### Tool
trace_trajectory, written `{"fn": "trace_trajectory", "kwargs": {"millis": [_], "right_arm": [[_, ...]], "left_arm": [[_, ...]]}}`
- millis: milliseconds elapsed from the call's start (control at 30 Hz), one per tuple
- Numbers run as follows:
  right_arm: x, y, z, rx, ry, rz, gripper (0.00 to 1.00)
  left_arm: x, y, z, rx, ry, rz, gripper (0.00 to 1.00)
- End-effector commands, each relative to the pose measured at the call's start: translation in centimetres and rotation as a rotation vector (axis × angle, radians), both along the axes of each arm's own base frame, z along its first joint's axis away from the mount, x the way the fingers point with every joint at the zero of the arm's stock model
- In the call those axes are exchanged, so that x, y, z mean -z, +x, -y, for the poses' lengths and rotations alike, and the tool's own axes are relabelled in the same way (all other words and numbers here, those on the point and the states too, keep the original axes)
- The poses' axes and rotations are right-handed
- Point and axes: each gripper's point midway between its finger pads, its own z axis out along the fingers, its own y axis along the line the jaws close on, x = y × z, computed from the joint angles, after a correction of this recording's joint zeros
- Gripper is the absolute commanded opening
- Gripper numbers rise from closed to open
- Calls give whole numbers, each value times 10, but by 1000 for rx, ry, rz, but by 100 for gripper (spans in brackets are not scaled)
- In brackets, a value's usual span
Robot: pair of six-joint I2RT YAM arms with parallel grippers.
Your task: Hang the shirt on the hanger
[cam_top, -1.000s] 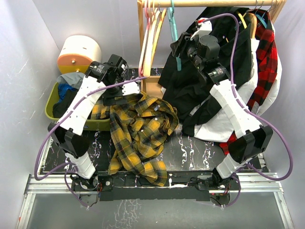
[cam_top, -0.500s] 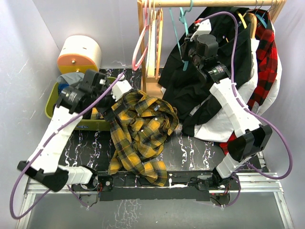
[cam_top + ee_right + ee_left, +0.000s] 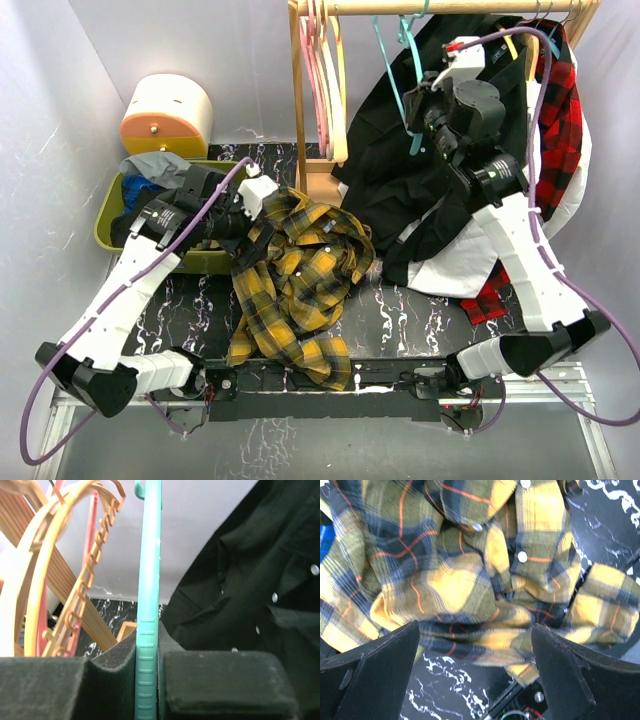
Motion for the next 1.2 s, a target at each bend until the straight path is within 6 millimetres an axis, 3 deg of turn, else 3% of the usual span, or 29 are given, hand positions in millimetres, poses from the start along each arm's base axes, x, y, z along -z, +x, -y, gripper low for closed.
{"fn": "trace_trajectory", "kwargs": {"millis": [0, 133, 200, 333, 400, 567, 767, 833, 1033, 1133, 1167], "right_arm": [[-25, -38, 25, 48, 3, 76, 8], [2, -72, 37, 49, 7, 22, 8], [22, -88, 44, 59, 16, -20, 8], [71, -117, 56, 76, 34, -130, 8], [86, -134, 57, 63, 71, -157, 8], [115, -166, 61, 38, 111, -225, 8], [139, -187, 62, 30, 165, -298, 8], [143, -195, 61, 25, 199, -312, 8], [144, -228, 51, -76, 241, -368, 8], [141, -249, 48, -124, 262, -416, 8], [141, -258, 45, -151, 260, -437, 8]], "left_arm": [[-8, 40, 18, -135, -90, 68, 87], [1, 73, 33, -203, -4, 127, 73], [10, 81, 46, -198, 24, 144, 72], [13, 90, 74, -167, 55, 234, 75], [10, 95, 84, -161, 63, 268, 76], [9, 105, 99, -140, 100, 338, 77], [29, 102, 111, -94, 171, 360, 74], [35, 103, 114, -79, 195, 375, 67], [47, 107, 122, -40, 218, 391, 29], [44, 110, 120, -41, 236, 414, 3], [39, 113, 118, -54, 243, 434, 0]]}}
